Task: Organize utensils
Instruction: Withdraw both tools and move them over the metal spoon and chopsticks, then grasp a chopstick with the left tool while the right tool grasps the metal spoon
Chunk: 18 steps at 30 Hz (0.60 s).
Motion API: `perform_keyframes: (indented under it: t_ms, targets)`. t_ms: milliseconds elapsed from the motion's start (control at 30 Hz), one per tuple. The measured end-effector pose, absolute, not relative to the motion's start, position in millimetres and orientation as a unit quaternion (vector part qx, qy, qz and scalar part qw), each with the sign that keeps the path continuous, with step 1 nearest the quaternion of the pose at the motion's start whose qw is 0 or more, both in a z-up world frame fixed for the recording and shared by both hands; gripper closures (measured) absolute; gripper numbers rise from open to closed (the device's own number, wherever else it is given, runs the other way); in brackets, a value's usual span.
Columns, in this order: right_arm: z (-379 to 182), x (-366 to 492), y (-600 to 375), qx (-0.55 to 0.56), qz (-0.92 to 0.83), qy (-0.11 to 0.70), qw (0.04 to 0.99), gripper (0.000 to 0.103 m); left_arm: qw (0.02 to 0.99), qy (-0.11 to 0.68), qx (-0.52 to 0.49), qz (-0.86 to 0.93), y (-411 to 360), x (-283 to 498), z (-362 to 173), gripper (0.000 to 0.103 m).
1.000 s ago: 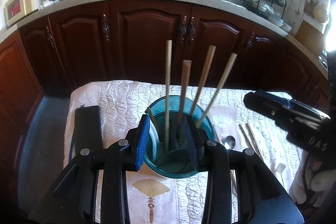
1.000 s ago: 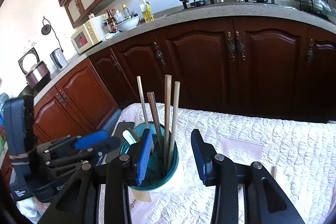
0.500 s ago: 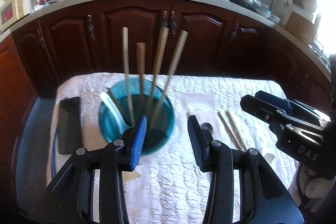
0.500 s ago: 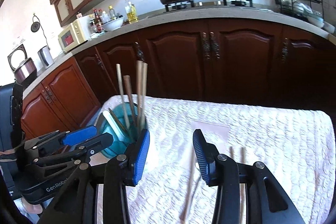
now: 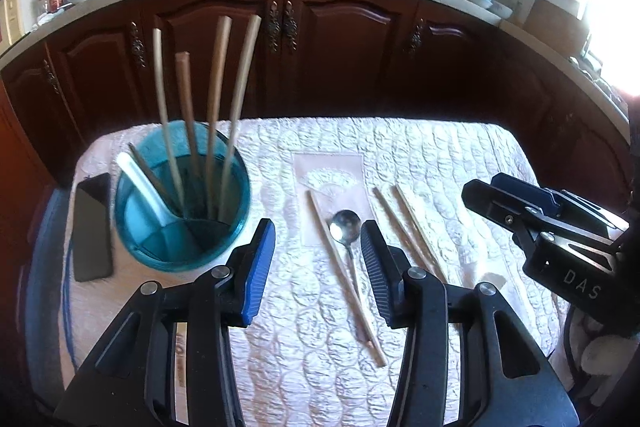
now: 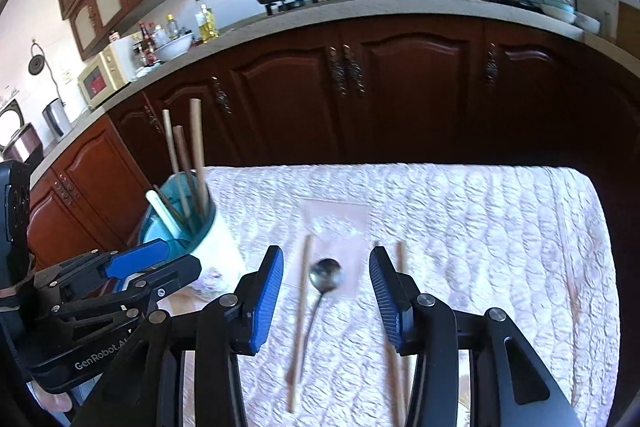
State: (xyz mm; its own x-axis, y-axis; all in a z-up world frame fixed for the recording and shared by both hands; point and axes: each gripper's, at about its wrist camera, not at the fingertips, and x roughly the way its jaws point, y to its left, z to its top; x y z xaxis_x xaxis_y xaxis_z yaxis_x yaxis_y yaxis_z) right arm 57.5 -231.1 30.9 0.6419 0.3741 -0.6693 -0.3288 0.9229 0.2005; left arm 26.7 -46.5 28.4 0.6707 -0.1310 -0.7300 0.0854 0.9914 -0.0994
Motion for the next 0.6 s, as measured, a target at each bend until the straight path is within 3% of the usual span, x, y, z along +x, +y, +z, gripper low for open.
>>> perform_keyframes:
  t_ms: [600]
  targets:
    - [-9, 69, -262, 0.034, 0.165, 0.417, 0.893, 0.06, 0.89, 0.448, -0.042, -0.07, -61, 45, -12, 0.058]
